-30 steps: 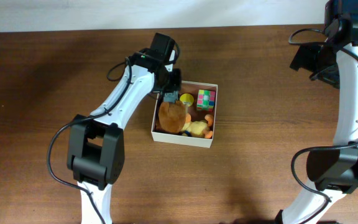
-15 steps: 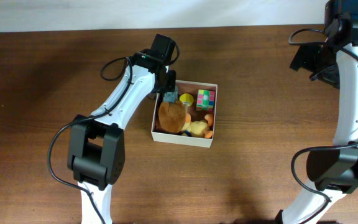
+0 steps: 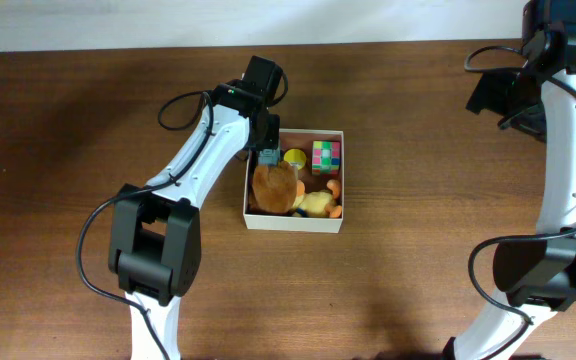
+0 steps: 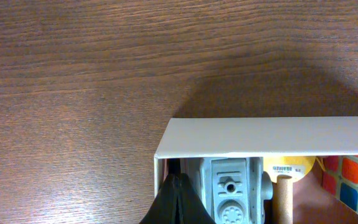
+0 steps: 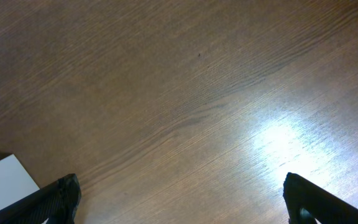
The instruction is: Pack container
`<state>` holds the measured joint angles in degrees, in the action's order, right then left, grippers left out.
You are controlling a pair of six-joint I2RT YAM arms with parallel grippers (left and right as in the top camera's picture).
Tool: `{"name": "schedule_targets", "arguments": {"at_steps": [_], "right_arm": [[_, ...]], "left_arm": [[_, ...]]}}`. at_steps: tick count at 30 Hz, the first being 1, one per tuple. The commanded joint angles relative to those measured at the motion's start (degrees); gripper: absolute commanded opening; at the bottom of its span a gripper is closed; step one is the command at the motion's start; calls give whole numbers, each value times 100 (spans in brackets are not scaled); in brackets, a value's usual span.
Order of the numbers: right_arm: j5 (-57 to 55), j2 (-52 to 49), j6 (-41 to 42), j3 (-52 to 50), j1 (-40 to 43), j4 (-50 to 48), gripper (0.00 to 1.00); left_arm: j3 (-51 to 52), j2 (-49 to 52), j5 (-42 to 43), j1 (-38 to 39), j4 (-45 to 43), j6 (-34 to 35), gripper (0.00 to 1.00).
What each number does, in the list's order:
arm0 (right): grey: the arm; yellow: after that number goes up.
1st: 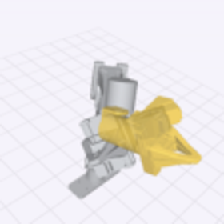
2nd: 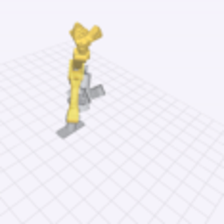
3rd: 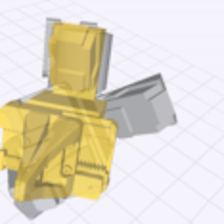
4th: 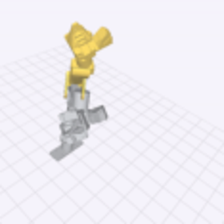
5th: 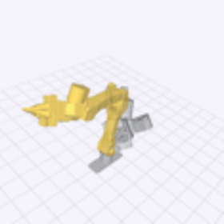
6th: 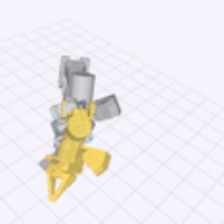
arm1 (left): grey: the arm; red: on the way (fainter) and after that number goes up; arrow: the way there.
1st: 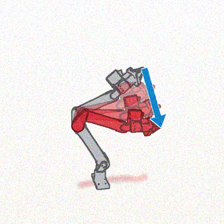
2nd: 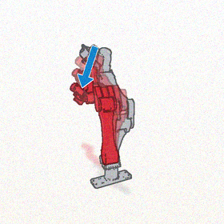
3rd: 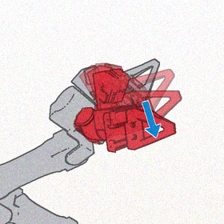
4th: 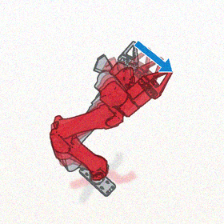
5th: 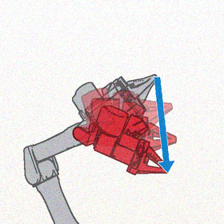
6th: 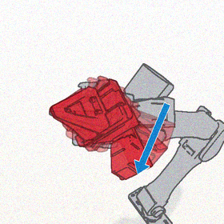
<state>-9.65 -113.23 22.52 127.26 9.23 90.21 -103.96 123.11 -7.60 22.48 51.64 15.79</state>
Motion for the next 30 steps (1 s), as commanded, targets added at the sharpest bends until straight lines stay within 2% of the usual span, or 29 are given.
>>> {"name": "schedule_targets", "arguments": {"at_steps": [1,9,17,20,22,24,30], "right_arm": [[-92,-39,70,-31,15,0,99],[-92,-39,70,-31,15,0,99],[-92,-39,70,-31,15,0,99],[-92,-39,70,-31,15,0,99],[-94,-39,70,-31,15,0,99],[-92,-39,70,-31,15,0,99],[-92,-39,70,-31,15,0,99]], "left_arm": [[7,-142,-125,-17,103,-87,2],[-278,-459,-127,-17,380,-90,2],[-407,-938,-131,-15,398,-94,22],[-413,-1156,-181,-15,522,-94,43],[-420,-1342,-297,-17,678,-92,66],[-420,-1585,-446,-20,883,-90,99],[-420,-2347,-468,-20,1270,-90,99]]}}
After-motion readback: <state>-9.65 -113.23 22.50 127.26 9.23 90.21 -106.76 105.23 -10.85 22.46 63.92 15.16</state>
